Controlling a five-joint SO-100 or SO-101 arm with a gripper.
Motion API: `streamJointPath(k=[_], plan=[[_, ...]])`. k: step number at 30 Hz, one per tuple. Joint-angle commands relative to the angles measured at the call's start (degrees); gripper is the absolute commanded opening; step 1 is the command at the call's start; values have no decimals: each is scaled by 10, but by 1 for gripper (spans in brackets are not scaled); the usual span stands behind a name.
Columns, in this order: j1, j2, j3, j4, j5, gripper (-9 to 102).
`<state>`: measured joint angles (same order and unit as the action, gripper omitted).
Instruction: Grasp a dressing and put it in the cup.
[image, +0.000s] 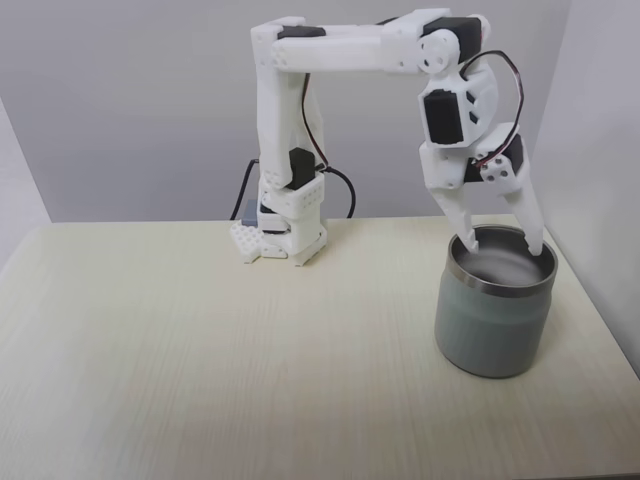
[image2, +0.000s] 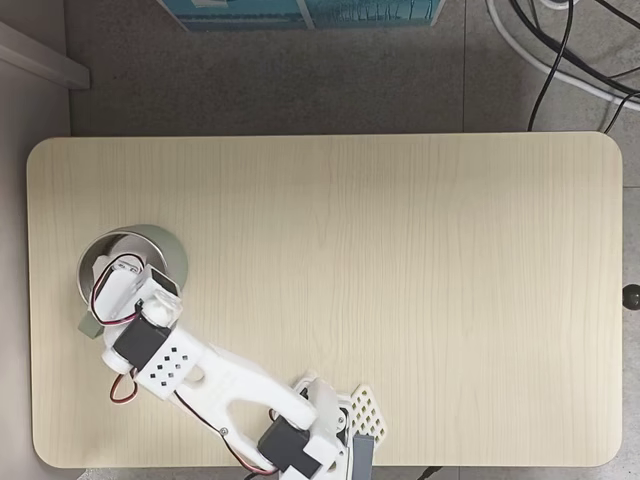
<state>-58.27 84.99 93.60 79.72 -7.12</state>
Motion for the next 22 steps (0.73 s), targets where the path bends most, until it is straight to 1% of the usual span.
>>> streamJointPath(k=[1,9,15,22], plan=[[1,-20,3,5,-1,23],[-22,-71,2,20,2,23],[-40,-73,5,24,4,22],[-24,-53,6,18,-11,22]])
